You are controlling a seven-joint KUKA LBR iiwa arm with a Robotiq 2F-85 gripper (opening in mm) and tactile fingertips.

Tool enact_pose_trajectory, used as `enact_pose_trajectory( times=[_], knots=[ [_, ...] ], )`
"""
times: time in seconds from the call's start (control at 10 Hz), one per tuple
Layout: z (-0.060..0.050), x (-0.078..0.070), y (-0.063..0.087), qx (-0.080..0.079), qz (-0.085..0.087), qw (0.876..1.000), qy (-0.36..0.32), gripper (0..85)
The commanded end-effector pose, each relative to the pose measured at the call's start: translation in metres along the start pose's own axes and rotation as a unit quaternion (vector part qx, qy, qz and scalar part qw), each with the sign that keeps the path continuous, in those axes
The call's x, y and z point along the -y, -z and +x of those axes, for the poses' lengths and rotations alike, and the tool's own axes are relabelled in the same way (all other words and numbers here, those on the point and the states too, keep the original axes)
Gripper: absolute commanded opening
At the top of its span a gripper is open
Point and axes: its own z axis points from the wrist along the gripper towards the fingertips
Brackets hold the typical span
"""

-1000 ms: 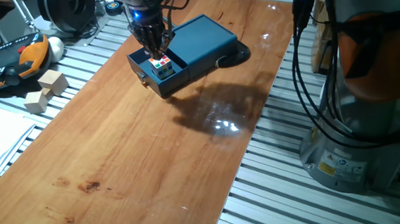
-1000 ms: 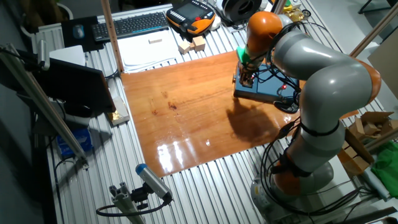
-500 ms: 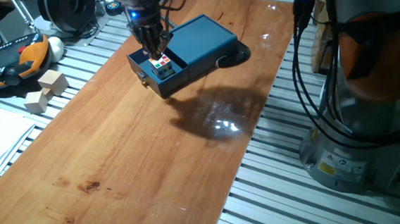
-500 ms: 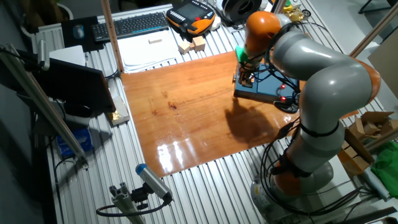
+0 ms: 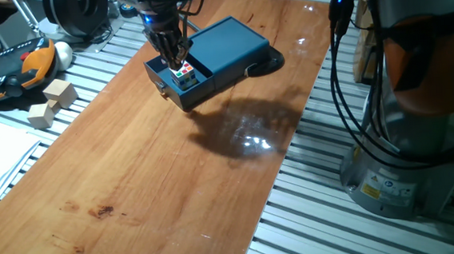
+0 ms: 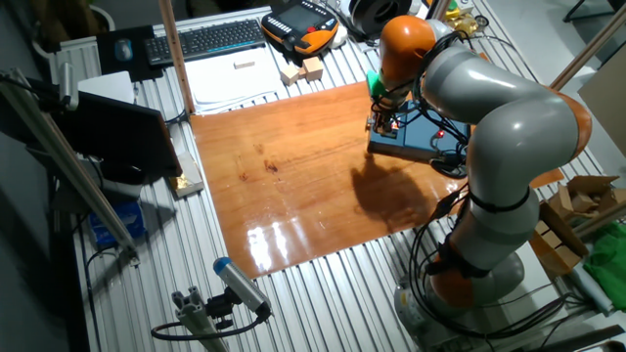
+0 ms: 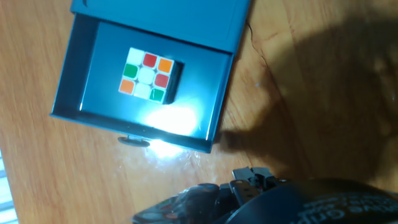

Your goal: Grasp the handle and close the drawer

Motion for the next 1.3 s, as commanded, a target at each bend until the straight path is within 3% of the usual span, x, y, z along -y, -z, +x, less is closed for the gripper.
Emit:
enact_pose_trajectory(
  times=[0.0,0.9,1.2],
  knots=[
    [-0.0002,0.0000,0.0000,0.005,-0.001,1.000,-0.003,2.0],
    [-0.0003,-0.0011,-0.0009,0.004,-0.005,1.000,-0.014,2.0],
    [-0.0026,-0.0012,0.0081,-0.005,0.008,1.000,-0.013,2.0]
  ],
)
